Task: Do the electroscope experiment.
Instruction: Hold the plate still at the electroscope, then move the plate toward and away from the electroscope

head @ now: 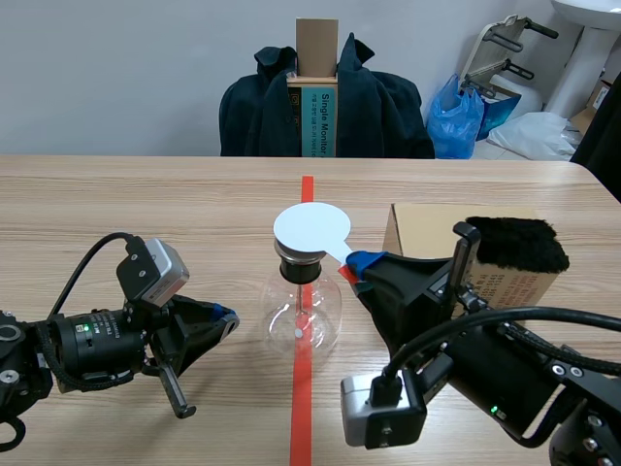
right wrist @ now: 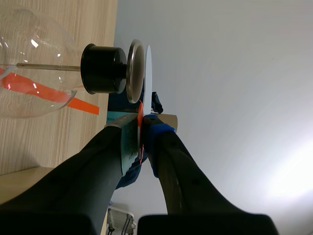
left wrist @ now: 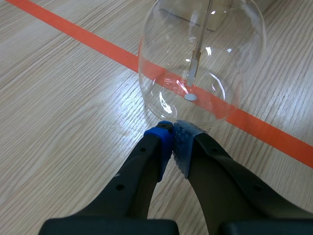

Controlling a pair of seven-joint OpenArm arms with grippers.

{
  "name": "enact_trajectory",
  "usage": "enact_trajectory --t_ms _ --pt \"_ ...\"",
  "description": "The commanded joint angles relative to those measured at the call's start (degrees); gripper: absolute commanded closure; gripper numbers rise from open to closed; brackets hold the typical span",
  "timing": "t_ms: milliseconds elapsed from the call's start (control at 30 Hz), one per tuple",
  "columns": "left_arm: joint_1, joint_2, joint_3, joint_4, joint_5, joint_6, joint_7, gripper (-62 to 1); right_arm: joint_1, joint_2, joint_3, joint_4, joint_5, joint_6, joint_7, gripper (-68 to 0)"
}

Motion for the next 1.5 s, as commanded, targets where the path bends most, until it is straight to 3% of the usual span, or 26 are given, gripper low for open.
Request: enact_trajectory --t_ms 0,433,833,1000,1100,1367,1467 --pt "-0.13 -0.04 -0.22 0.92 -0.55 -0.13 -0.76 -1.9 0.35 0.48 -0.09 0.81 0.59 -0.85 -0.13 -0.7" --pt "0.02 -0.04 -0.22 0.92 -0.55 -0.13 -0.76 -1.9 0.37 0.48 -0.09 0.81 0.59 -0.85 -0.92 -0.7" --pt "0.15 -0.04 -0.22 0.92 -0.55 -0.13 -0.79 -1.9 0.37 0.48 -0.02 0.81 0.59 -0.83 -22.34 -0.7" --pt "0.15 -0.04 -0.22 0.92 -0.55 -0.13 -0.79 -1.9 0.37 0.48 -0.02 0.81 0.59 -0.83 -27.08 -0.7" --pt "0.15 -0.04 -0.22 0.92 -0.55 -0.13 -0.79 -1.9 0.39 0.48 -0.02 0.81 0.59 -0.83 -25.68 -0.7" --pt "0.15 -0.04 -0.22 0.92 -0.55 -0.13 -0.79 -1.9 0.70 0.48 -0.02 0.81 0.59 -0.92 -12.20 -0.7" --pt "0.15 -0.04 -0.22 0.92 -0.55 -0.13 -0.81 -1.9 0.70 0.48 -0.02 0.81 0.57 -2.32 -7.26 -0.7"
